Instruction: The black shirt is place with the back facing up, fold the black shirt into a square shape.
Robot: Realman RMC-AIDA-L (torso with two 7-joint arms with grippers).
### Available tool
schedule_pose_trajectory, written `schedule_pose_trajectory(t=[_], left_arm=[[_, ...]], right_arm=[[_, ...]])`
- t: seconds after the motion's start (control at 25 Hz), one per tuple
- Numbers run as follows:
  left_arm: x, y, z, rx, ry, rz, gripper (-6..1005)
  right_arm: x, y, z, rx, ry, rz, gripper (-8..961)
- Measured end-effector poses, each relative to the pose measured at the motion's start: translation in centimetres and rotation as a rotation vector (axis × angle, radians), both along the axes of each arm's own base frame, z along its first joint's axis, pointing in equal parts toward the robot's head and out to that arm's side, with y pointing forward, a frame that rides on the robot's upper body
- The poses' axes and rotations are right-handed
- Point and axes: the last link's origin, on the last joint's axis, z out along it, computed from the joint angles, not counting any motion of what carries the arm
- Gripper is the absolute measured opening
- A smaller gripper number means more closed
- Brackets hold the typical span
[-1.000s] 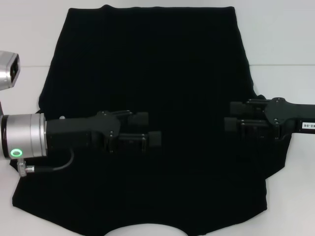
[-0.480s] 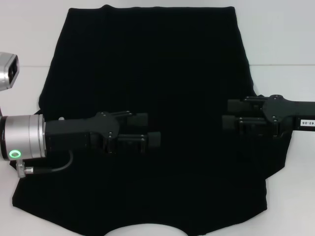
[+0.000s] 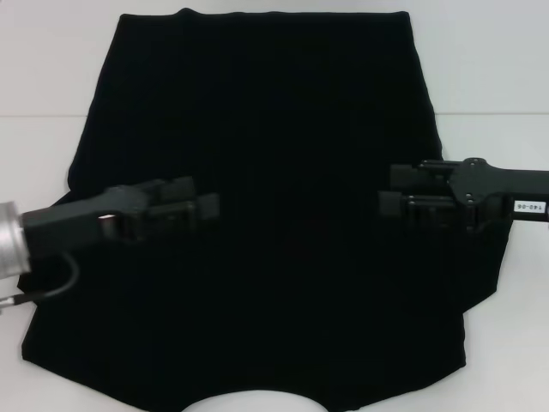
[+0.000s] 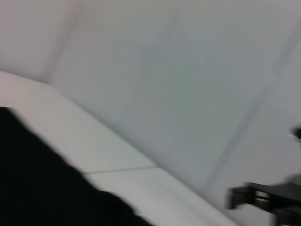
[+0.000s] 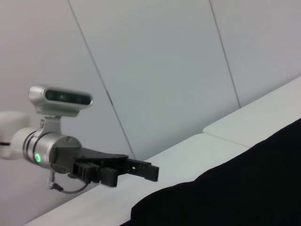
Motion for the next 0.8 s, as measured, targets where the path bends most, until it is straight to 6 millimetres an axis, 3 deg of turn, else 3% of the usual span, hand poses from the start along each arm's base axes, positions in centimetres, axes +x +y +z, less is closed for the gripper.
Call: schedule_pose_trajectory(t=[0.44, 0.6, 0.8], left_arm=[[-9.2, -2.0, 5.2, 0.182, 0.059, 0.525, 873], [-11.3, -3.3, 6.1, 0.225, 0.102, 0.612, 873], [-12.3, -3.6, 5.8, 0.218, 0.157, 0.661, 874]], right_arm=[[-1.9, 1.1, -1.6, 0.004, 0.005, 0.018, 703], [-2.2, 1.3, -1.7, 0.006, 0.005, 0.019, 703], [-2.3, 1.4, -1.7, 0.004, 0.007, 0.013, 703]])
